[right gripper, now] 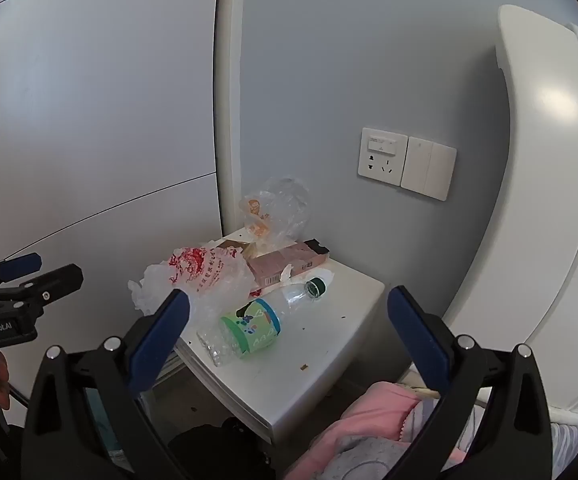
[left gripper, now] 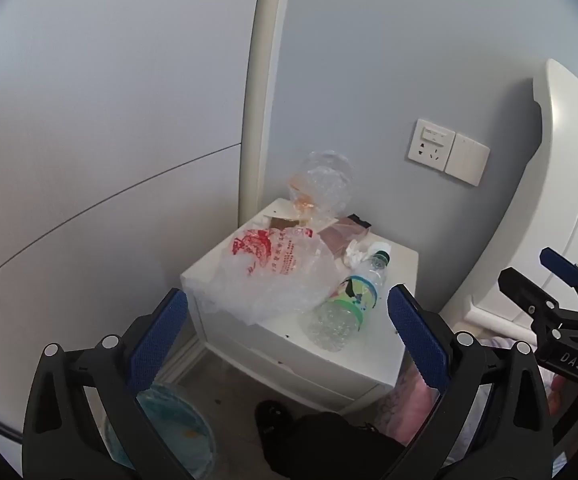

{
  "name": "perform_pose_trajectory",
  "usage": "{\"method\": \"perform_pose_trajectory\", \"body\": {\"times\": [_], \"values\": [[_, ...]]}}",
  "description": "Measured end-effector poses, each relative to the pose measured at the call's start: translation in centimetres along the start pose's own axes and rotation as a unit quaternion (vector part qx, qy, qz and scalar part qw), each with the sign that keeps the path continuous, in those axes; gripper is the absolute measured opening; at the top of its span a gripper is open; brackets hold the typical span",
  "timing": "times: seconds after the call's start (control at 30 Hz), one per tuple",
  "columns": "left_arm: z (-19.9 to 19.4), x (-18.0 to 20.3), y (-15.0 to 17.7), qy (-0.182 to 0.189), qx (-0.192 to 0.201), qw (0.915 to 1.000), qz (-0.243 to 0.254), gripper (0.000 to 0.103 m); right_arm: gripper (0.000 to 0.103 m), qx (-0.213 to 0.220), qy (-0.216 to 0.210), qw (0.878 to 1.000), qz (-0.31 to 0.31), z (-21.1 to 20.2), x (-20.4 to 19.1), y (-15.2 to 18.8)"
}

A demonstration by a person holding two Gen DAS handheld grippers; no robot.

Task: Collect trash
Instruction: 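Move both tools toward the white red-printed plastic bag on the cabinet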

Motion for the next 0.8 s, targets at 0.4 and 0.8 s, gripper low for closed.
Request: {"method": "perform_pose_trajectory", "body": {"times": [0.4,0.8], "values": [[-1.2,0.1,-1.0,-0.025,0.024,0.9983,0.046,0.097,0.097,-0.001,-0.007,1.0,0.006,-0.2,0.5,0.0],[-0.8,0.2,-0.5,-0.031,0.019,0.9979,0.054,0.097,0.097,-0.001,-0.003,1.0,0.003,0.0,-0.2,0.0]]}}
Point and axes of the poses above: each gripper's, at about its wrist camera, not at the fingertips, and z roughly the way its jaws point, x to its right, y to its underside, the point moved 2 cm from there along z, roughly the way its jaws point, and after that the axes turned 9 degrees about z, right-handed, at the moved point
